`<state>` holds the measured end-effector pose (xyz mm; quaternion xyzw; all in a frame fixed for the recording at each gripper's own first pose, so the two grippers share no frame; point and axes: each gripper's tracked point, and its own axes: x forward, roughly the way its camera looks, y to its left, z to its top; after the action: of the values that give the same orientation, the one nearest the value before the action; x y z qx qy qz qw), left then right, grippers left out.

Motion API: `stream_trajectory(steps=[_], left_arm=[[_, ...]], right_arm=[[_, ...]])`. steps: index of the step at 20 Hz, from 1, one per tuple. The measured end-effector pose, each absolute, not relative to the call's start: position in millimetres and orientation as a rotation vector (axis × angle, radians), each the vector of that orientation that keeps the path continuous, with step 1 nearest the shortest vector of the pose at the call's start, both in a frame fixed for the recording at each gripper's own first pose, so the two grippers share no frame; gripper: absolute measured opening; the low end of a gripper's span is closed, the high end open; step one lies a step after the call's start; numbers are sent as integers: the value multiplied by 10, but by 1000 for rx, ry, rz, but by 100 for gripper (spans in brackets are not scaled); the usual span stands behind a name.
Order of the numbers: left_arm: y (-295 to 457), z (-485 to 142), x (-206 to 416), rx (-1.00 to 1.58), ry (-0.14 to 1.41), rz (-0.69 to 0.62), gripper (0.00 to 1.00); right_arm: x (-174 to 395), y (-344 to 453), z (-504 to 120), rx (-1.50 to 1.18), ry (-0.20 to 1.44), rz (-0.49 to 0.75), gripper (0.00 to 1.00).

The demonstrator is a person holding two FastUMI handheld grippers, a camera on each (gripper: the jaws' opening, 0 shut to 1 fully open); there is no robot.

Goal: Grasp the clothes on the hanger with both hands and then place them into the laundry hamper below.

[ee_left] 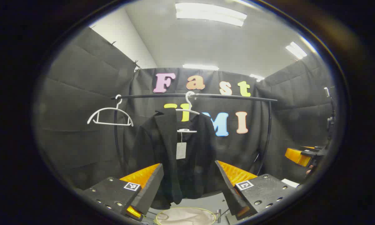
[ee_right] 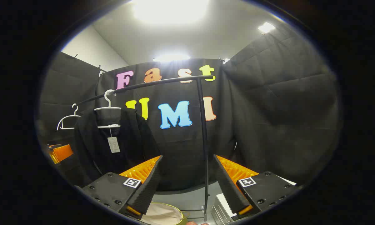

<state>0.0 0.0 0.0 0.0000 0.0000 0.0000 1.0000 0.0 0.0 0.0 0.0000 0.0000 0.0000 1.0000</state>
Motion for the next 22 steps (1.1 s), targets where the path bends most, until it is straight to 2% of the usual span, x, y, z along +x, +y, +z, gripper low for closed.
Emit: stream_trajectory(steps=[19,20,21,22], left_arm=[[-18,-41,-99,8,-2,-36,96],[5,-50,-80,0,0,-28,96],[25,-81,-62,-5,7,-19,96],[51,-105,-43,-9,16,-9,96]], right_arm=[[-121,131,-4,-16,38,0,97],[-115,137,-26,-17,45,3,92],[-104,148,-42,-15,52,7,92],[-73,154,-51,-14,58,10,97]])
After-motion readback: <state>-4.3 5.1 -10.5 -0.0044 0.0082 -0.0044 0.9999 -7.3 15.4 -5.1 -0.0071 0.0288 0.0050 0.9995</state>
